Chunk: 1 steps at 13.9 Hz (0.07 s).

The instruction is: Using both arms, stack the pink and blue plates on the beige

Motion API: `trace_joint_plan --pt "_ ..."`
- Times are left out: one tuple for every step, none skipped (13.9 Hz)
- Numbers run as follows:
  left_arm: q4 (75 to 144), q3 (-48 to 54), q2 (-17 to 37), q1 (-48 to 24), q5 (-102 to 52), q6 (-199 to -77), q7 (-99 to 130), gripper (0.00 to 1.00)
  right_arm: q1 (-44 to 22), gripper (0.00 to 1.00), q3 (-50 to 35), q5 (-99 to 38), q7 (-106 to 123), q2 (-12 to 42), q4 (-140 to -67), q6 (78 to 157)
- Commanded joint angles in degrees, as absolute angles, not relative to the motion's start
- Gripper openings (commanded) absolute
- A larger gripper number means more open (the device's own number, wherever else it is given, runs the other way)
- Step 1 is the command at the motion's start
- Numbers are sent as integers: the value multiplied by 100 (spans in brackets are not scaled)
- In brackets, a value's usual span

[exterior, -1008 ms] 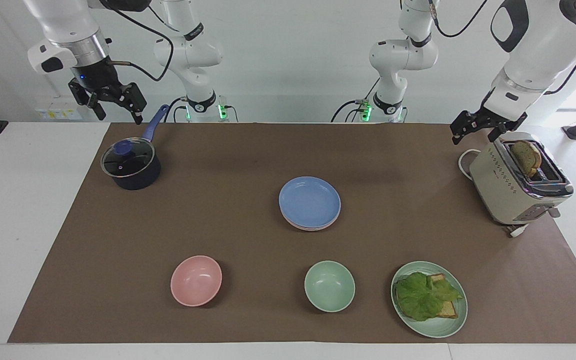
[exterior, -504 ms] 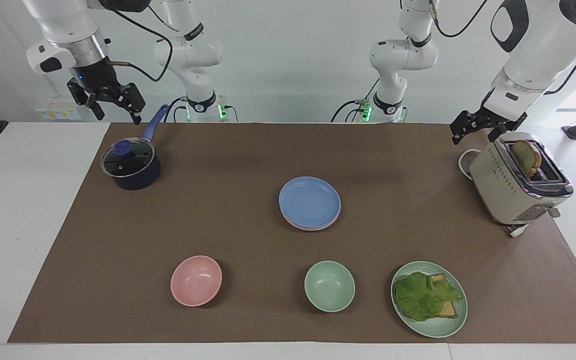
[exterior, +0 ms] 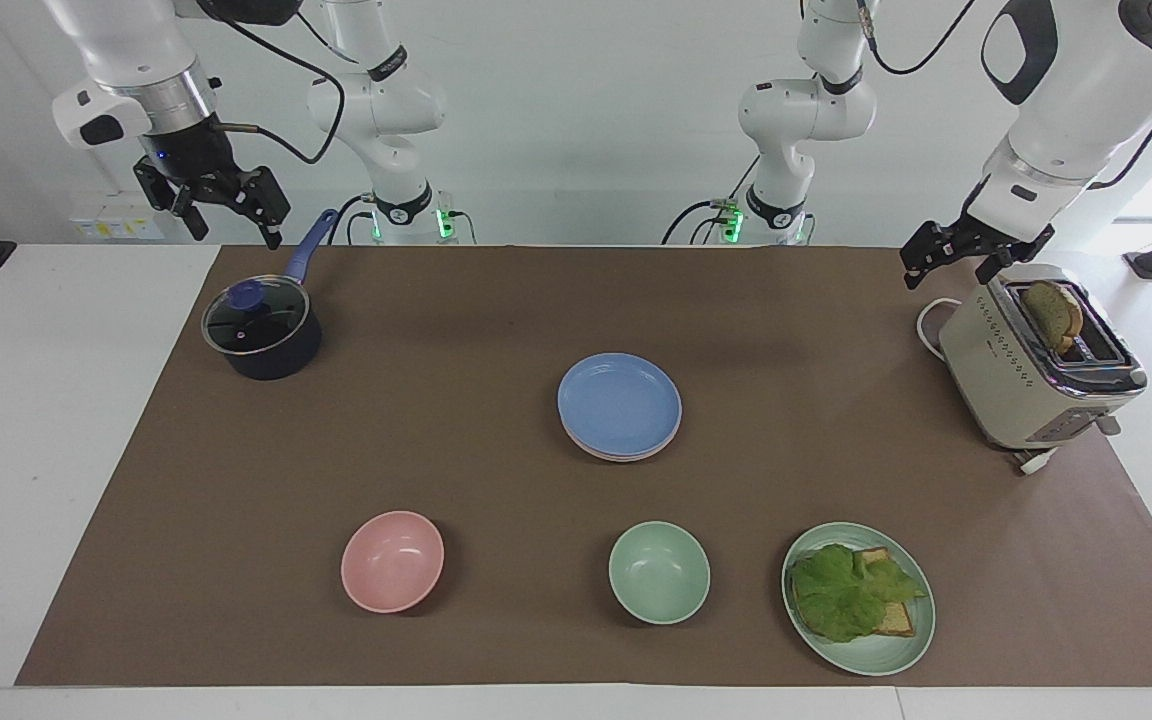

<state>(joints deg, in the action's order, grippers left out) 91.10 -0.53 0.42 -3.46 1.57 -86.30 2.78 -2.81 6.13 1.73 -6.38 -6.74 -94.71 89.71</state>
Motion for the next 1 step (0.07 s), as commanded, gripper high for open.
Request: trace_joint_plan --pt "9237 -35 -79 -316 202 -8648 246 100 -281 100 615 264 -466 -738 -9571 8982"
